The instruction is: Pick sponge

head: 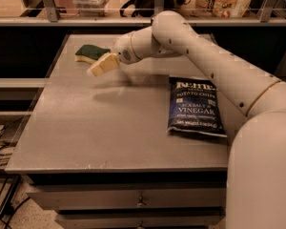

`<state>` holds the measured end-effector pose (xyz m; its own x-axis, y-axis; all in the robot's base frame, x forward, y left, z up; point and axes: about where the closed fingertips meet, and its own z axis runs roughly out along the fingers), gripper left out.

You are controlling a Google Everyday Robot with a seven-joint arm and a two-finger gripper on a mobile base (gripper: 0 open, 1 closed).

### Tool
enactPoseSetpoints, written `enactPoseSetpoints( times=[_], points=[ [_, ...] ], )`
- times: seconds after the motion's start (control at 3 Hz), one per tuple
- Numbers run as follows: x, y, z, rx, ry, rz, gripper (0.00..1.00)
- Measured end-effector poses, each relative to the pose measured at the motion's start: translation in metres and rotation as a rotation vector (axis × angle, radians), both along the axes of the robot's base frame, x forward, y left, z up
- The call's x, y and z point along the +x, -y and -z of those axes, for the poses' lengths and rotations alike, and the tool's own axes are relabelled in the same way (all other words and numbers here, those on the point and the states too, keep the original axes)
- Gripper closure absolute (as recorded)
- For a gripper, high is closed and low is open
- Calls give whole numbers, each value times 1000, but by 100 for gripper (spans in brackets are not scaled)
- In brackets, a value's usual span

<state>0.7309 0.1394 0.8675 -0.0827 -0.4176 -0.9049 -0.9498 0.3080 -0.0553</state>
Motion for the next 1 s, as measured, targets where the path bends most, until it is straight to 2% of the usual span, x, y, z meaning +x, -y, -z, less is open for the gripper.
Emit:
enactPoseSetpoints(
  times=[0.67,1.0],
  points=[
    [30,-25,10,37,-11,4,0],
    [41,-35,17,48,-21,-2,19]
  ],
)
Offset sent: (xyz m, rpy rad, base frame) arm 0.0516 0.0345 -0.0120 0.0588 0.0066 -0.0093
